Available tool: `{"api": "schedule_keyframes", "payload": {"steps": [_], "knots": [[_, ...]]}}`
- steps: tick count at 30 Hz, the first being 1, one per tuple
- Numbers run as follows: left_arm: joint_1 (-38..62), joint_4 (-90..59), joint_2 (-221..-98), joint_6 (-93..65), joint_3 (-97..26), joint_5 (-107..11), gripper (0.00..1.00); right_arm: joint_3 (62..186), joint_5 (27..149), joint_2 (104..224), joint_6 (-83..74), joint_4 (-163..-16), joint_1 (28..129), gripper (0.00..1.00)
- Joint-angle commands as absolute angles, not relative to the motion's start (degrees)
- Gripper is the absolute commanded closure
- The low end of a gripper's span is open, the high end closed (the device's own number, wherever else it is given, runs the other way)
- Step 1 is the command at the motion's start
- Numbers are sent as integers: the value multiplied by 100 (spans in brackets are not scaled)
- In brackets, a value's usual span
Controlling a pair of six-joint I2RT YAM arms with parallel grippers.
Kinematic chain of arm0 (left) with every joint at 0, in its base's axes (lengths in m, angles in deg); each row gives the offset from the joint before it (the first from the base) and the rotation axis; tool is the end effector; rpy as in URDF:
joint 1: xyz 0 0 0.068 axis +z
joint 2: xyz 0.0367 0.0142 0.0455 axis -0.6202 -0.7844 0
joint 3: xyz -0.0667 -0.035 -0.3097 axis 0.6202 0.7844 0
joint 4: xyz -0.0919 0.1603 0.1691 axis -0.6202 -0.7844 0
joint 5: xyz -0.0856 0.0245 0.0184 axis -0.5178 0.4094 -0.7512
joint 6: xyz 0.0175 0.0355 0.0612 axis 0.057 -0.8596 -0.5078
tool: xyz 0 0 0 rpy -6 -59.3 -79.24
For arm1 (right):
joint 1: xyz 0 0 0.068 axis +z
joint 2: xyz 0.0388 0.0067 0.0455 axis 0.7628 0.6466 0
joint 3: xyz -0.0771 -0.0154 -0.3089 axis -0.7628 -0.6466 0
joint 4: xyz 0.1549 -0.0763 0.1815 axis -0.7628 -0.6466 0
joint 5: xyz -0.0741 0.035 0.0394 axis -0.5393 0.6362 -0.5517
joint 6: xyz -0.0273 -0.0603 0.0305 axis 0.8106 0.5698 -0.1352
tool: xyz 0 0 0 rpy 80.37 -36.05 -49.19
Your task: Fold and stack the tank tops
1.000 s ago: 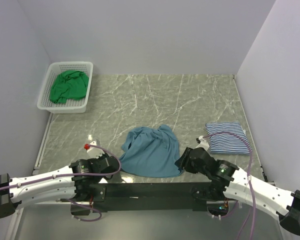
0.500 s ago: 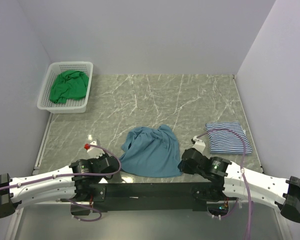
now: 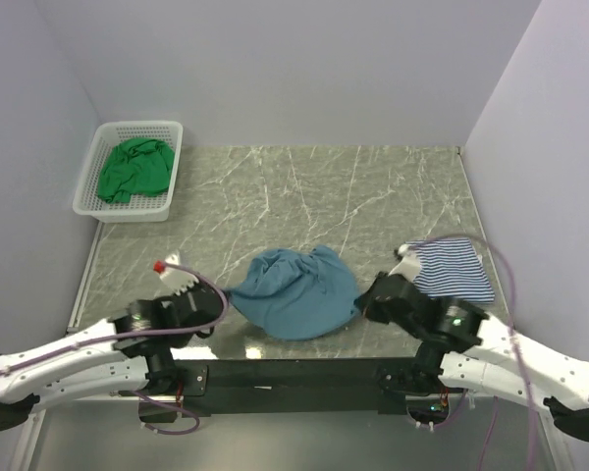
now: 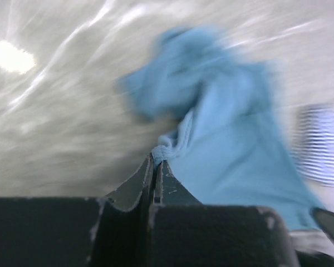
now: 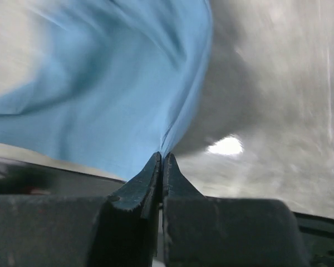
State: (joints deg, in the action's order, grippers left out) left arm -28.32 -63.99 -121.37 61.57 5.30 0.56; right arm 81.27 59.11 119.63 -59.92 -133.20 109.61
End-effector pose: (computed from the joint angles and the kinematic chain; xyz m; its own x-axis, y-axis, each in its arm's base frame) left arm 0.0691 -0.0613 0.2427 -0.5566 -0.6337 -0.5373 -0.2866 0.7535 -0.5917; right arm 0.0665 0.0704 0.2464 -0.7768 0.3053 -0.5508 0.0166 0.8843 0.4667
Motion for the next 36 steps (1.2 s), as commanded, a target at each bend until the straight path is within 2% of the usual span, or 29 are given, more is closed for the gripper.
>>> {"api": "schedule_keyframes", "payload": {"steps": [1,5,8,9,12,16,19,20,21,23,24,25,27,32,35,36], "knots": [[-2794,-7095,-11968,5583,-1260,1220,99,9917,4748,11846,-5604,-13901,10895,100],[-2794,-6608,-12196,4247,-3153,1688,99,12418,3982,12233,-4962,-14298,10860,100],[-2794,-6157,-12609,3069,-4437,1907,99,13808,3603,12593,-4399,-14255,10869,100],[-2794,-5921,-12871,2849,-5040,1943,99,14084,3568,12742,-4058,-14185,10869,100],[-2794,-5132,-13302,1856,-5834,2058,99,14874,3401,13076,-3373,-13807,10860,100],[-2794,-4234,-13804,598,-6250,1988,99,15518,3224,13656,-2641,-13525,10825,100],[-2759,-4022,-14331,221,-6575,1752,99,15792,3775,14096,-2324,-13376,10571,100],[-2698,-4003,-14446,158,-6619,1620,100,15879,4152,14210,-2324,-13358,9970,100],[-2367,-4055,-14699,192,-6733,1427,99,15880,5313,14420,-2445,-13349,9563,100],[-1585,-4405,-14955,665,-6883,-45,99,15758,6349,14606,-2561,-13166,8458,100],[-598,-4459,-15183,884,-6927,-756,99,15748,6771,14859,-2578,-13121,8217,100],[-205,-4416,-15281,1209,-6884,-1677,99,15757,7167,15010,-2570,-13077,8058,100],[620,-4092,-15613,1334,-6796,-2395,99,15818,7669,15474,-2613,-12902,7498,100],[1994,-3635,-16783,1914,-7383,-4397,99,16448,9478,16643,-2982,-12304,6406,100],[2592,-3537,-17845,2178,-8470,-5015,99,17377,9972,17558,-3202,-12067,6000,100],[2855,-3607,-18466,2318,-9370,-5426,99,17722,10027,17995,-3263,-12083,5930,100]]}}
